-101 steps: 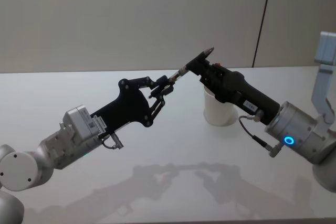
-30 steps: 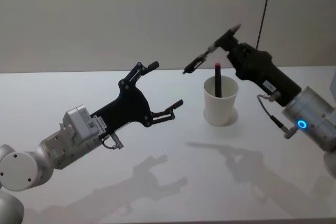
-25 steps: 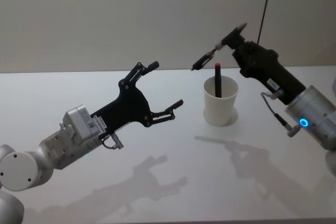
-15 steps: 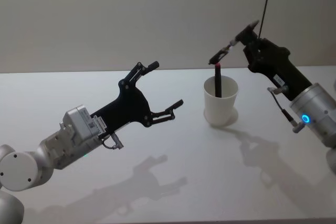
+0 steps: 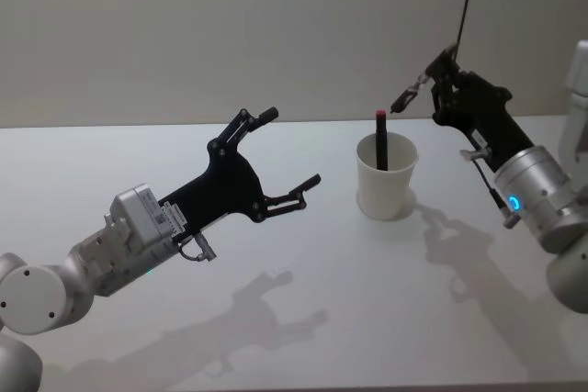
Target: Place the pen into the pen holder.
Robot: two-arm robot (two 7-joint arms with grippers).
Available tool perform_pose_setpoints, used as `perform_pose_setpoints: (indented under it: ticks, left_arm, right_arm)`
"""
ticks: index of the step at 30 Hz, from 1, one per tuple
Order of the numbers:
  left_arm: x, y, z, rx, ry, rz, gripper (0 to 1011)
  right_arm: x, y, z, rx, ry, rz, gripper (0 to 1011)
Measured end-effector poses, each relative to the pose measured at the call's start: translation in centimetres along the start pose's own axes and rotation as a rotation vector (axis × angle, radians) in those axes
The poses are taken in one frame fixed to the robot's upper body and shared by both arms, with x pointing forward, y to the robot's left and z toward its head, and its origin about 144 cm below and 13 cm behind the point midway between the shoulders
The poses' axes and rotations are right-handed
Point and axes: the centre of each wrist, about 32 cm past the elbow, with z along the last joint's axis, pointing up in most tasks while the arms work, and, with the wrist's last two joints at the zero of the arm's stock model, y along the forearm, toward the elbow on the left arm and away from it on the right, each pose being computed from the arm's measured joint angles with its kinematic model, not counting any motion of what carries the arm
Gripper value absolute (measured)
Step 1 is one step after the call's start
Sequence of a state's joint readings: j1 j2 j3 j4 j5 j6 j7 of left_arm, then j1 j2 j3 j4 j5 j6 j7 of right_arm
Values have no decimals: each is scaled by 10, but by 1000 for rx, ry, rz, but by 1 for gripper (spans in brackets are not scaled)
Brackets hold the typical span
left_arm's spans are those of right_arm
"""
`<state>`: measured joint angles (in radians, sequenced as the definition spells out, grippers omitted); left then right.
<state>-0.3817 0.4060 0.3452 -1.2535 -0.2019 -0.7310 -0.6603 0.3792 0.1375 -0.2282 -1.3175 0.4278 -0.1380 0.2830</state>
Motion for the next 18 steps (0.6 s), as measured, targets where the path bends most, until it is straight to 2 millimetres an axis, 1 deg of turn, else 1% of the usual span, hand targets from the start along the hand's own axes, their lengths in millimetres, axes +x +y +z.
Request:
perform_pose_setpoints:
  ticks: [8,18]
  left_arm:
    - [0,0,0,0,0,0,1000]
    - [0,0,0,0,0,0,1000]
  right_arm:
    - [-6,10,-13,-32,-58,-54,94]
    - [-12,18,-22,-67,-123,-98,94]
